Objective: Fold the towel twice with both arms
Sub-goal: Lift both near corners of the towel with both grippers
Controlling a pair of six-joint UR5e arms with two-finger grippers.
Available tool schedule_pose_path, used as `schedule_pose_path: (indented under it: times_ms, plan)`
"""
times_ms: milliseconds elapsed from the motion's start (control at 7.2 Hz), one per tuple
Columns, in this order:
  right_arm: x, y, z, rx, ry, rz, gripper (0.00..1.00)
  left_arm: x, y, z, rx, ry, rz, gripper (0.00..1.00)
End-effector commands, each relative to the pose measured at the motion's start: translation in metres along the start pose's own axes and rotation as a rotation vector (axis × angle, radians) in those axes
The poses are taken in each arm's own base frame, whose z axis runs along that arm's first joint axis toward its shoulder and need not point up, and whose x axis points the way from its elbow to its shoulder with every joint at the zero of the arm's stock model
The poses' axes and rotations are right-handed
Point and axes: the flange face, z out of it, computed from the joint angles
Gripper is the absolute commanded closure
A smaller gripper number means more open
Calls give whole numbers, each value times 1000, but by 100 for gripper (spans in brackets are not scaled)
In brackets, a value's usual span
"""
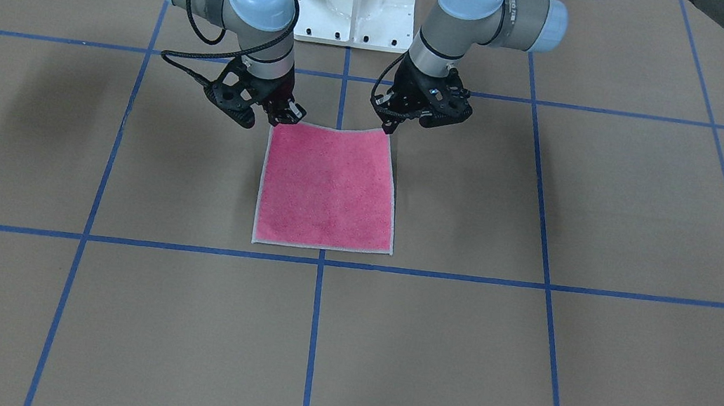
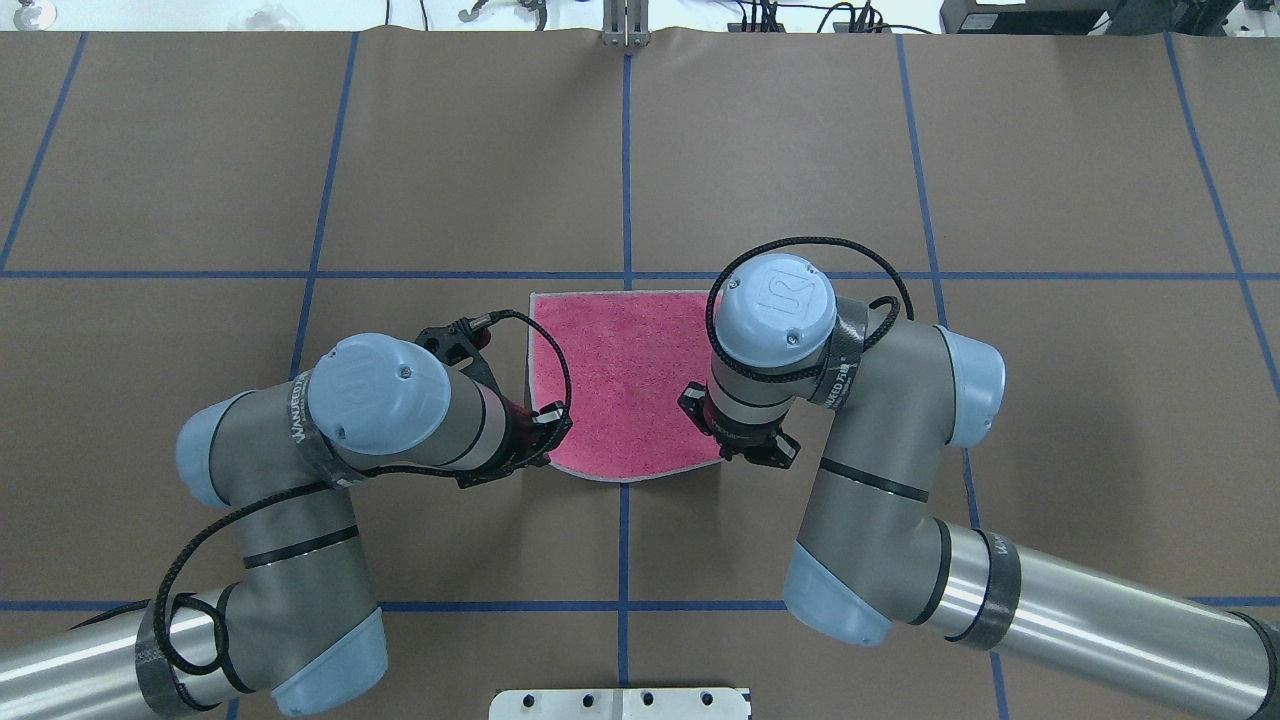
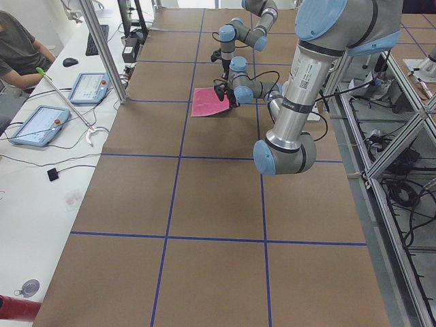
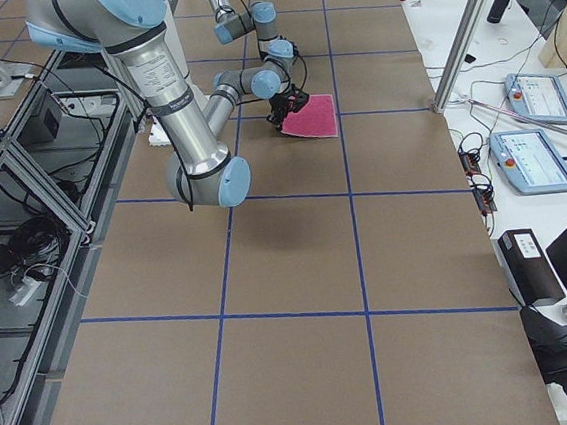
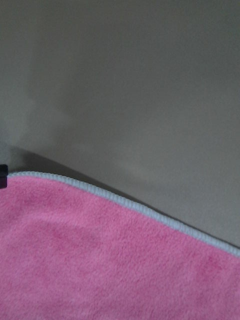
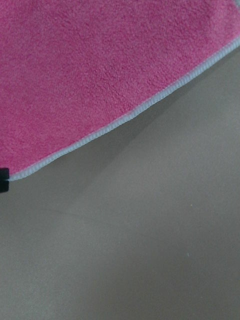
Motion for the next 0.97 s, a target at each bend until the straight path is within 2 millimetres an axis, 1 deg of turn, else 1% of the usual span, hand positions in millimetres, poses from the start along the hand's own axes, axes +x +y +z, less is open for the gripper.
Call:
schedule_pose_path:
  times_ms: [0,139,278,417,556,695,834]
  plan:
    - [2,-14,-19,-31,-27,17,100,6,-12,-17,19,19,-17,100]
    - [0,-36,-32,-36,-41,47,100,21,-32,-32,48,48,-34,100]
    - [-5,-53,-38,-26,-48,67,100,23,-47,-37,67,52,-46,100]
    - [-11,-76,-38,-42,-83,77,100,29,-65,-35,90,50,-61,100]
    - [-35,-99,-32,-52,-109,93,100,40,-74,-23,101,38,-71,100]
    - [-55,-112,-33,-43,-104,110,100,49,-81,-18,111,35,-77,100]
    - [-56,-122,-28,-36,-97,118,100,47,-89,-11,121,21,-87,100]
